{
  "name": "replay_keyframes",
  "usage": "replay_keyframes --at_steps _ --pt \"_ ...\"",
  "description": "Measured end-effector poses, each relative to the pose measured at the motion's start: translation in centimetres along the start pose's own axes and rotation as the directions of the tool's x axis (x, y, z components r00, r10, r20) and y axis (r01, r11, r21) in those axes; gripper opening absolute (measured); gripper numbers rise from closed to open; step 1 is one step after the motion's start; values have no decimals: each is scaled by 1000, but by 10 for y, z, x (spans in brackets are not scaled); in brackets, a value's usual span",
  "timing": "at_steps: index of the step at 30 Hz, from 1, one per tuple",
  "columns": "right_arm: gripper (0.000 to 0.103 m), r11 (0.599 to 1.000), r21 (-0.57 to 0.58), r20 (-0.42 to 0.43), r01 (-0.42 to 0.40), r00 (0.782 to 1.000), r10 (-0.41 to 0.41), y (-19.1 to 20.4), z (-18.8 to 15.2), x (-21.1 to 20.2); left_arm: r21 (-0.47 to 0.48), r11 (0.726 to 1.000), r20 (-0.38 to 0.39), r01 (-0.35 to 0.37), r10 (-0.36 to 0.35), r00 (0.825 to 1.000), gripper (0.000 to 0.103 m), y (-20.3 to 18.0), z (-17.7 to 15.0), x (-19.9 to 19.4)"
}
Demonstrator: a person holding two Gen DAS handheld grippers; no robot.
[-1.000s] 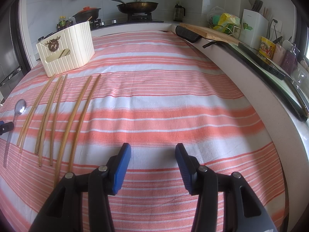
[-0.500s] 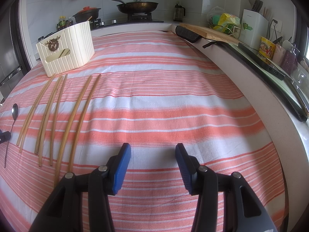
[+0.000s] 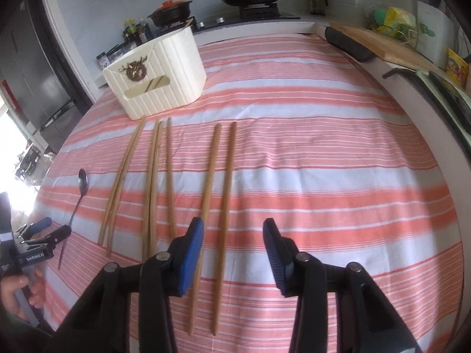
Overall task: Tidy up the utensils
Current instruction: 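Grasp the small steel spoon with the left tool while the right tool grasps a chopstick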
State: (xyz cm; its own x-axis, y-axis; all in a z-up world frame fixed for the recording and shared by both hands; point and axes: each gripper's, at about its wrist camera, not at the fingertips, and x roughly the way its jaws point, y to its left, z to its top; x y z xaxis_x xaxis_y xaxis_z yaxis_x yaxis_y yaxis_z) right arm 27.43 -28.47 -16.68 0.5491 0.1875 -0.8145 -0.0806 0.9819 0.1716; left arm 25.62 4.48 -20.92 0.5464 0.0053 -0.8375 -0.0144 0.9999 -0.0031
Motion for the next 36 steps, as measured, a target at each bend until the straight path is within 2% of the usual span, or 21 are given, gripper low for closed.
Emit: replay_keyframes --at_steps 2,5,8,11,13,16,20,24,31,36 --pt "22 999 -48 -41 7 999 -9 11 2 10 9 1000 -1 5 -5 1000 102 0 -3 -2" --pt "19 995 -86 -102 42 993 -50 16 -1 26 24 1000 -3 17 -17 1000 102 1 -5 -2" --pt "4 986 -117 -87 117 988 -127 17 -2 26 43 999 -8 32 -31 999 103 3 -7 -4" --pt "4 975 -96 -70 200 976 -207 11 -6 19 26 996 -14 81 -81 997 102 12 -3 -6" --pt "7 964 -90 -61 250 965 -256 8 -12 15 -2 990 -16 142 -142 990 102 19 2 -7" --pt "10 970 -77 -60 231 970 -235 5 -17 10 3 981 -24 195 -195 980 102 17 13 -5" --pt "38 977 -119 -90 179 978 -191 5 -18 10 56 985 -27 161 -160 987 102 3 22 -2" --pt "38 972 -182 -135 149 975 -175 7 -17 12 42 988 -39 152 -150 988 102 -1 23 5" --pt "37 971 -224 -228 87 964 -139 4 -8 21 30 988 -46 149 -147 988 102 -9 34 15" --pt "37 958 -272 -237 91 958 -159 9 -1 32 84 995 -37 60 -57 998 98 -29 50 30"
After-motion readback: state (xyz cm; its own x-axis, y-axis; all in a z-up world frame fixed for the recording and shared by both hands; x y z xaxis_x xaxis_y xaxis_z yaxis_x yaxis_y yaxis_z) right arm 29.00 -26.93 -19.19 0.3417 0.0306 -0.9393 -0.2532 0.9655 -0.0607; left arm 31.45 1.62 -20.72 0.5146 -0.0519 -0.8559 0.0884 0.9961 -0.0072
